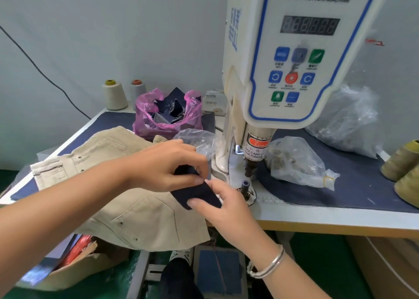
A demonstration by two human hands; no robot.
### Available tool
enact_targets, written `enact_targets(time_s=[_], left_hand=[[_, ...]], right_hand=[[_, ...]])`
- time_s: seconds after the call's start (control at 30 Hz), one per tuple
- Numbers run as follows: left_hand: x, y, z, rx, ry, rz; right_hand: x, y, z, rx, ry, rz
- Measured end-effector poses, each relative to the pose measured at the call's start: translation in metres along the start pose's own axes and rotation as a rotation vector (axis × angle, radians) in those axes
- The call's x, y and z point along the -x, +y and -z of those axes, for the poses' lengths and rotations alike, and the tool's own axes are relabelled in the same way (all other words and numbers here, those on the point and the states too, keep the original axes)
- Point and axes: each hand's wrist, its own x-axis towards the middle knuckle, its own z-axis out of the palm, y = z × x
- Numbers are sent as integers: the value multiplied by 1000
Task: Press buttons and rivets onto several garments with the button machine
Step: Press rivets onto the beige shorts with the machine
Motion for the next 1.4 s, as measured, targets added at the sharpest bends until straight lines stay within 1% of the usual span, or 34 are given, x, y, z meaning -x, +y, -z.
enact_targets(time_s=[0.07,0.1,0.17,0.23,0.33,0.4,0.5,0.57,0.6,0.67,0.73,0.8,0.87,1.0,1.1,1.17,1.23,1.3,1.33,1.4], left_hand=[[0,-3,1,24,-110,73],[-1,-8,2,-21,-192,130],[1,-24,6,-137,-321,260],[4,-44,13,-156,-362,366],[1,-69,15,-90,-355,453],[-9,-79,8,-85,-343,463],[-23,-91,-9,-244,-339,463],[-28,-96,-14,-226,-347,465],[-29,-97,-15,-218,-368,468],[-31,-100,-14,-289,-438,425],[-33,-103,-12,-352,-474,373],[-32,-104,-9,-376,-459,336],[-27,-103,-7,-416,-436,263],[-10,-94,2,-530,-382,116],[4,-85,9,-521,-356,56],[12,-81,14,-476,-396,104],[17,-78,21,-414,-485,246],[20,-75,26,-419,-596,373],[20,-72,28,-436,-627,386],[21,-69,29,-424,-615,357]], right_hand=[[6,8,-1,-36,-44,-34],[9,12,-2,-86,-46,-53],[15,20,-3,-171,33,-113],[23,32,-5,-233,107,-204],[30,47,-16,-294,67,-306],[30,51,-26,-300,104,-330],[28,58,-40,-98,241,-293],[30,62,-49,-19,270,-270],[31,63,-53,-25,261,-284],[32,67,-57,-68,242,-342],[33,69,-58,-13,221,-351],[35,69,-57,39,226,-312],[38,70,-57,31,218,-284],[37,69,-60,176,133,-282],[35,67,-56,240,92,-285],[36,64,-50,206,42,-320],[39,56,-40,154,-23,-323],[42,41,-26,87,-69,-292],[44,31,-16,65,-81,-251],[48,14,9,59,-100,-137]])
